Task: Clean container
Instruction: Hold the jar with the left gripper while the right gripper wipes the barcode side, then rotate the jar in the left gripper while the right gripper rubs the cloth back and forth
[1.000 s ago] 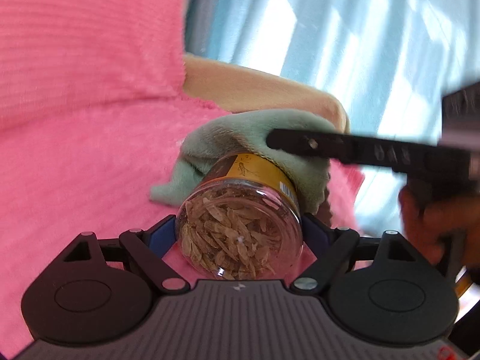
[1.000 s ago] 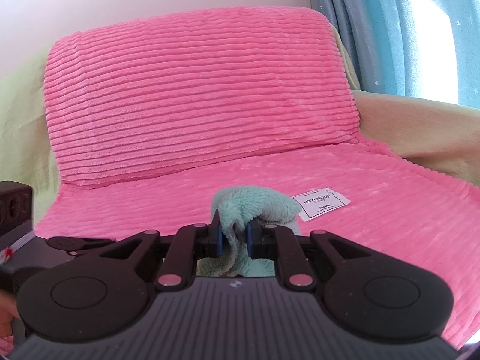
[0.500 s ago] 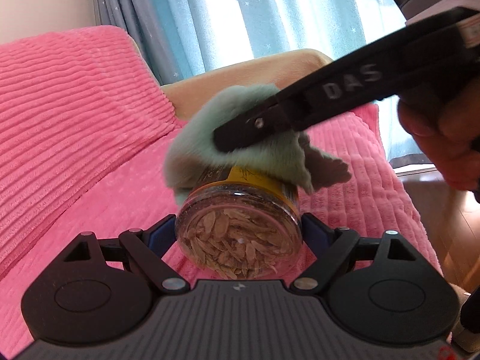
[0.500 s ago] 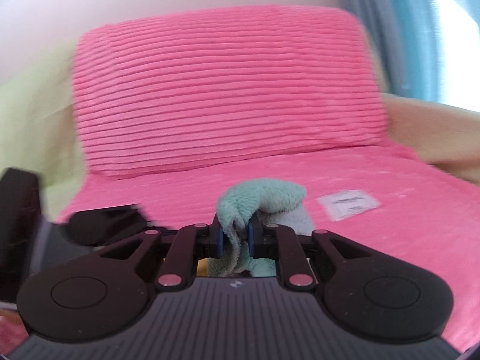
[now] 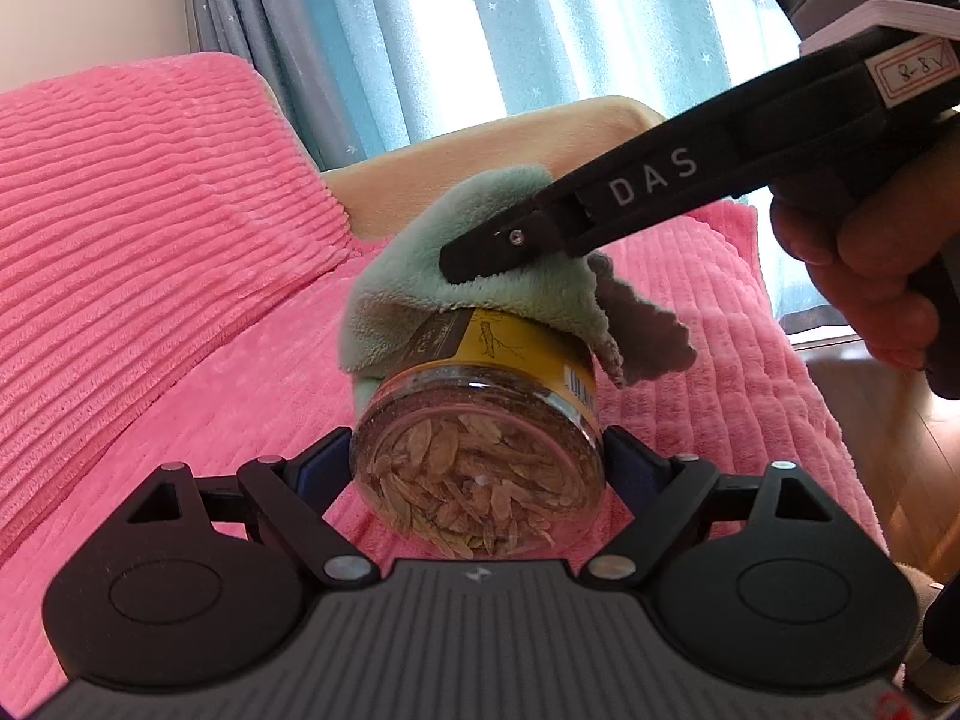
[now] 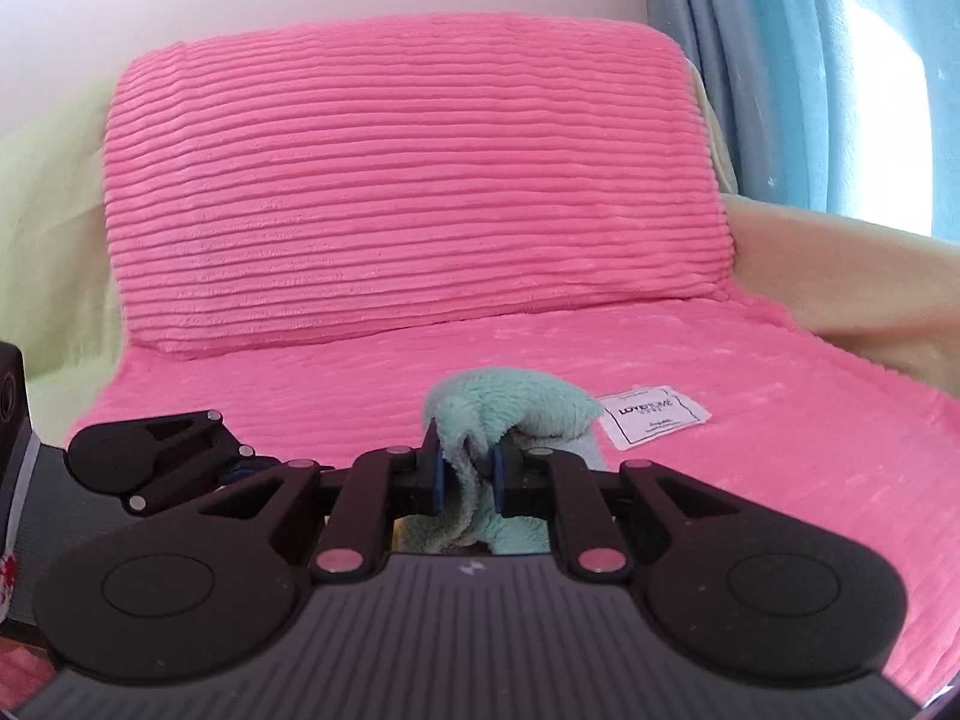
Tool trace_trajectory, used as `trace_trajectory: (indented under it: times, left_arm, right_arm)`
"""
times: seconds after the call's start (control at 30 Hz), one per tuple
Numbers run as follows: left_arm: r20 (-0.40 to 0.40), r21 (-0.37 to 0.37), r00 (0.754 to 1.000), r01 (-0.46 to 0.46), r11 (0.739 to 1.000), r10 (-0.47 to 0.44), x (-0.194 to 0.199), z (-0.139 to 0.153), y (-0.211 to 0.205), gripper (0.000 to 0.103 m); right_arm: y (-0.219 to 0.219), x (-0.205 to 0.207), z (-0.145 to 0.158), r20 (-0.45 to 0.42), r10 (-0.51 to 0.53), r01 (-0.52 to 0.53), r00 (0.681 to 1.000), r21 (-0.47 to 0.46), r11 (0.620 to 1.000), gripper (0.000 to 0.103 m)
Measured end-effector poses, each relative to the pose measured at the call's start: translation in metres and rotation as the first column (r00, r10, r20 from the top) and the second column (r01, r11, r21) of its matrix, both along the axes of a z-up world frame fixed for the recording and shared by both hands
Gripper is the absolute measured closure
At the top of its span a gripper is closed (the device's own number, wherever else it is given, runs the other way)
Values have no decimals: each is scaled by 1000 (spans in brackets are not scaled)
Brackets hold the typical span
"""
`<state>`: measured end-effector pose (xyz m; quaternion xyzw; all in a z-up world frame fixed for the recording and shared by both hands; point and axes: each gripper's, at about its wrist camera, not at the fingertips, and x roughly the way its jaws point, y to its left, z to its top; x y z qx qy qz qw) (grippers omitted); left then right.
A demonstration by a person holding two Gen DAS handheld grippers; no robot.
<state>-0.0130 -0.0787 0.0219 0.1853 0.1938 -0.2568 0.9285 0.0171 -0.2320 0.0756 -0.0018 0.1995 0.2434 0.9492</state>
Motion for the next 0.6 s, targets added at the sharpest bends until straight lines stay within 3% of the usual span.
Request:
trace_trajectory:
  times: [0.1, 0.2, 0.37, 0.6]
  left_arm:
    - [-33, -39, 999, -11, 999, 10, 6, 3, 7, 15]
    - [-113, -148, 994, -31, 989, 14, 15, 5, 19, 15]
    - [-249, -345, 968, -90, 934, 1, 33, 4, 47, 15]
    - [-348, -492, 937, -157, 857, -27, 50, -3, 69, 15]
  right_arm:
    - [0, -1, 0, -3, 1, -1, 1000, 7, 1000, 92]
    - [-2, 0, 0, -12, -1, 2, 1000, 17, 1000, 92]
    - [-3, 0, 0, -24, -4, 5, 1000, 33, 999, 92]
    - [-4, 0, 1, -24, -13, 14, 1000, 33, 999, 92]
